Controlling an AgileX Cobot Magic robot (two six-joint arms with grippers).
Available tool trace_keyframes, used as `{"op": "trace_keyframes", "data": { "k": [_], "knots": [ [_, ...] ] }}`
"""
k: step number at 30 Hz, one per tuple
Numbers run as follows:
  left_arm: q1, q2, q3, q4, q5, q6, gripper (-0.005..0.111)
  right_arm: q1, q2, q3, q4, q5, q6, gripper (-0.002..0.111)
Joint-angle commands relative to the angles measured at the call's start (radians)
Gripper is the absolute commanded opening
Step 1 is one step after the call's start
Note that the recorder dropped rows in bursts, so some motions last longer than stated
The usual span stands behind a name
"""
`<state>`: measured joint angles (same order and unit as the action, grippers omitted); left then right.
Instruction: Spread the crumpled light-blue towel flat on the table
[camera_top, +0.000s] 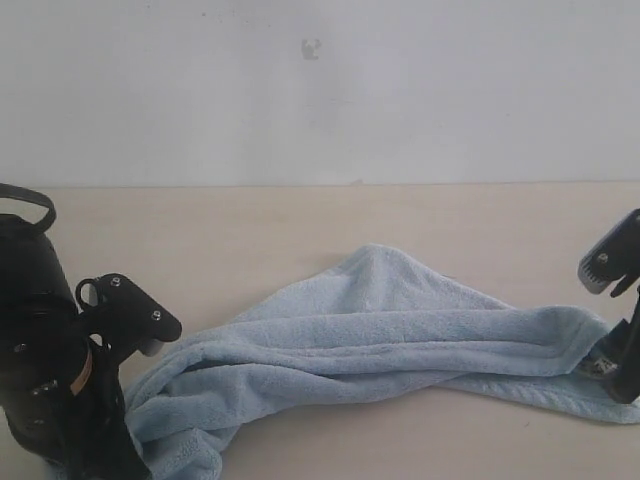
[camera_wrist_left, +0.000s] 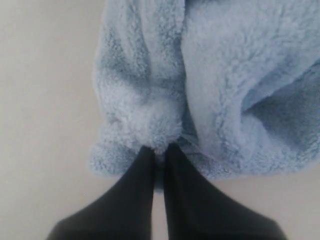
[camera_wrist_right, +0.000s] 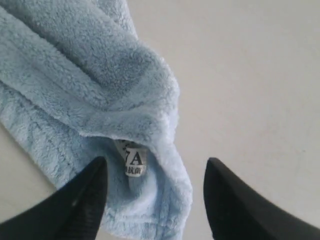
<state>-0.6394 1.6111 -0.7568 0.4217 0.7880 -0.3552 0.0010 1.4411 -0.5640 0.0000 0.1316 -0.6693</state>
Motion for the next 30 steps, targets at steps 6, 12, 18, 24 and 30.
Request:
{"op": "trace_keyframes", "data": {
  "k": [6,12,18,24,30],
  "knots": [
    [0.001,0.000,-0.004,-0.015,-0.032,0.007,0.004,-0.009,0.185,0.005,-0.007,-0.219,0.016,0.042],
    [0.001,0.000,-0.004,0.141,-0.060,0.019,0.004,-0.009,0.124,-0.005,0.138,-0.235,0.211,0.000],
    [0.001,-0.034,-0.038,0.378,0.071,-0.220,0.004,-0.009,-0.120,-0.027,0.176,-0.200,0.359,0.000],
    [0.001,-0.210,-0.038,0.438,0.072,-0.254,0.004,-0.009,-0.300,-0.027,0.176,-0.202,0.457,0.000],
    [0.001,-0.385,-0.038,0.431,0.074,-0.254,0.004,-0.009,-0.313,-0.025,0.176,-0.162,0.453,0.000]
  ]
}}
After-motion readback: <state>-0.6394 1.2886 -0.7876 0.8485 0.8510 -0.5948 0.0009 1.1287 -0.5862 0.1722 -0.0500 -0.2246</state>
